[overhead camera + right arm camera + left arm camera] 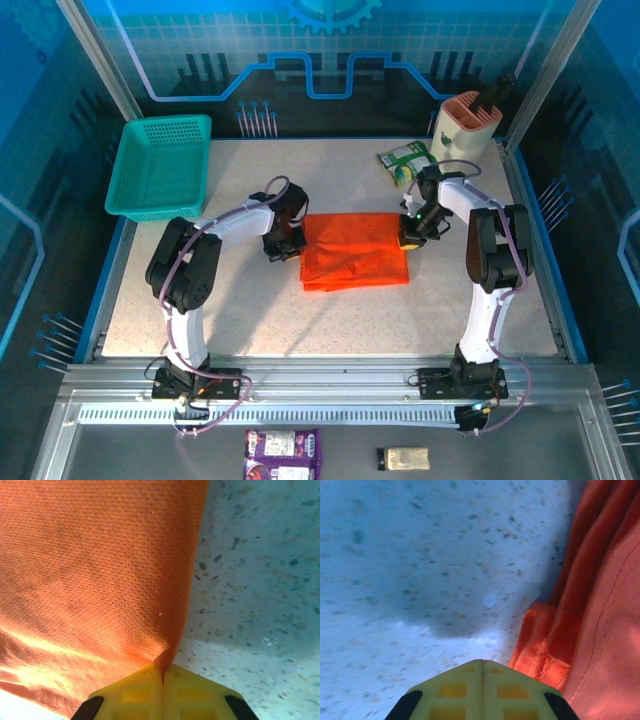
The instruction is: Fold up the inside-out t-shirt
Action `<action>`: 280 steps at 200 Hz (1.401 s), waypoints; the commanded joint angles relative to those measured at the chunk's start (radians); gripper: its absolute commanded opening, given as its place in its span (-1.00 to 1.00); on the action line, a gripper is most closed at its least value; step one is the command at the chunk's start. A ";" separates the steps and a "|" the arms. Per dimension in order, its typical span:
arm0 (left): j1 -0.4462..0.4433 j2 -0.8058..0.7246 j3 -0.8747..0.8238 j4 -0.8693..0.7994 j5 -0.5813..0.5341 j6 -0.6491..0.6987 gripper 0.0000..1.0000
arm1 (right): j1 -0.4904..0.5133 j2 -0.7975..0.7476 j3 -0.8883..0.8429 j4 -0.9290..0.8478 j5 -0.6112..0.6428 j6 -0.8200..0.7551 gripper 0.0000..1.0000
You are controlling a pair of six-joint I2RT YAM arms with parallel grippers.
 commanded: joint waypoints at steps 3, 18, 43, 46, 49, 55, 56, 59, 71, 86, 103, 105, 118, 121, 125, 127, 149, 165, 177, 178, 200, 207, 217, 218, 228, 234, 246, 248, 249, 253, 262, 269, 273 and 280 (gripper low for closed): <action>-0.009 0.029 -0.003 0.103 0.105 -0.012 -1.00 | 0.003 -0.048 0.037 -0.070 0.049 -0.018 -1.00; -0.008 0.038 0.004 0.103 0.105 -0.008 -1.00 | 0.009 -0.054 0.045 -0.079 0.052 -0.018 -1.00; -0.008 0.051 0.006 0.099 0.107 -0.003 -1.00 | 0.015 -0.055 0.054 -0.088 0.056 -0.016 -1.00; -0.008 0.054 0.006 0.100 0.108 -0.002 -1.00 | 0.016 -0.057 0.056 -0.089 0.056 -0.014 -1.00; -0.008 0.057 0.005 0.101 0.108 -0.002 -1.00 | 0.017 -0.057 0.057 -0.092 0.059 -0.013 -1.00; -0.008 0.062 0.003 0.100 0.108 -0.003 -1.00 | 0.020 -0.059 0.061 -0.093 0.061 -0.010 -1.00; -0.008 0.063 0.002 0.100 0.107 -0.003 -1.00 | 0.020 -0.060 0.062 -0.095 0.063 -0.009 -1.00; -0.008 0.067 0.001 0.102 0.107 -0.004 -1.00 | 0.023 -0.062 0.064 -0.097 0.066 -0.006 -1.00; -0.008 0.078 -0.004 0.107 0.112 -0.006 -1.00 | 0.033 -0.076 0.076 -0.106 0.079 0.005 -1.00; -0.008 0.085 -0.015 0.122 0.123 -0.006 -1.00 | 0.054 -0.094 0.095 -0.123 0.088 0.029 -1.00; -0.010 0.085 -0.023 0.139 0.134 -0.012 -1.00 | 0.089 -0.119 0.104 -0.131 0.087 0.072 -1.00; -0.010 0.085 -0.023 0.140 0.135 -0.012 -1.00 | 0.094 -0.122 0.104 -0.133 0.089 0.078 -1.00; -0.010 0.081 -0.028 0.151 0.143 -0.016 -1.00 | 0.135 -0.134 0.116 -0.149 0.116 0.109 -1.00; -0.008 0.080 -0.028 0.153 0.145 -0.016 -1.00 | 0.143 -0.136 0.120 -0.152 0.122 0.117 -1.00; -0.009 0.080 -0.027 0.154 0.146 -0.017 -1.00 | 0.157 -0.138 0.124 -0.157 0.128 0.128 -1.00; -0.008 0.080 -0.027 0.154 0.147 -0.018 -1.00 | 0.164 -0.137 0.127 -0.160 0.130 0.135 -1.00; -0.009 0.080 -0.031 0.166 0.156 -0.020 -1.00 | 0.239 -0.139 0.156 -0.179 0.134 0.202 -1.00; -0.009 0.080 -0.039 0.179 0.162 -0.023 -1.00 | 0.301 -0.131 0.187 -0.179 0.132 0.261 -1.00; -0.009 0.082 -0.046 0.193 0.172 -0.028 -1.00 | 0.349 -0.114 0.215 -0.169 0.129 0.300 -1.00; -0.009 0.082 -0.047 0.194 0.173 -0.029 -1.00 | 0.352 -0.112 0.217 -0.169 0.128 0.302 -1.00; -0.008 0.086 -0.060 0.221 0.194 -0.038 -1.00 | 0.425 -0.074 0.262 -0.115 0.081 0.384 -1.00; -0.008 0.087 -0.065 0.232 0.199 -0.041 -1.00 | 0.443 -0.069 0.268 -0.084 0.066 0.418 -1.00; -0.008 0.087 -0.072 0.239 0.204 -0.044 -1.00 | 0.465 -0.063 0.262 -0.023 0.030 0.465 -1.00; -0.008 0.087 -0.074 0.240 0.205 -0.044 -1.00 | 0.467 -0.062 0.261 -0.016 0.026 0.470 -1.00; -0.008 0.085 -0.084 0.252 0.207 -0.048 -1.00 | 0.487 -0.055 0.249 0.052 -0.012 0.516 -1.00; -0.008 0.083 -0.089 0.258 0.211 -0.050 -1.00 | 0.496 -0.048 0.242 0.089 -0.035 0.543 -1.00; -0.006 0.083 -0.101 0.274 0.220 -0.057 -1.00 | 0.509 -0.035 0.208 0.179 -0.091 0.602 -1.00; -0.007 0.082 -0.105 0.279 0.223 -0.060 -1.00 | 0.509 -0.035 0.201 0.194 -0.099 0.611 -1.00; -0.006 0.082 -0.106 0.281 0.224 -0.061 -1.00 | 0.511 -0.035 0.198 0.202 -0.103 0.617 -1.00; -0.005 0.080 -0.113 0.290 0.228 -0.066 -1.00 | 0.513 -0.034 0.184 0.232 -0.116 0.634 -1.00; -0.002 0.072 -0.135 0.314 0.234 -0.079 -1.00 | 0.517 -0.035 0.145 0.313 -0.142 0.687 -1.00; -0.001 0.062 -0.154 0.335 0.235 -0.090 -1.00 | 0.519 -0.034 0.114 0.372 -0.164 0.724 -1.00; 0.001 0.058 -0.159 0.341 0.231 -0.092 -1.00 | 0.519 -0.035 0.098 0.402 -0.174 0.743 -1.00; 0.001 0.056 -0.161 0.337 0.229 -0.091 -1.00 | 0.519 -0.032 0.074 0.450 -0.184 0.773 -1.00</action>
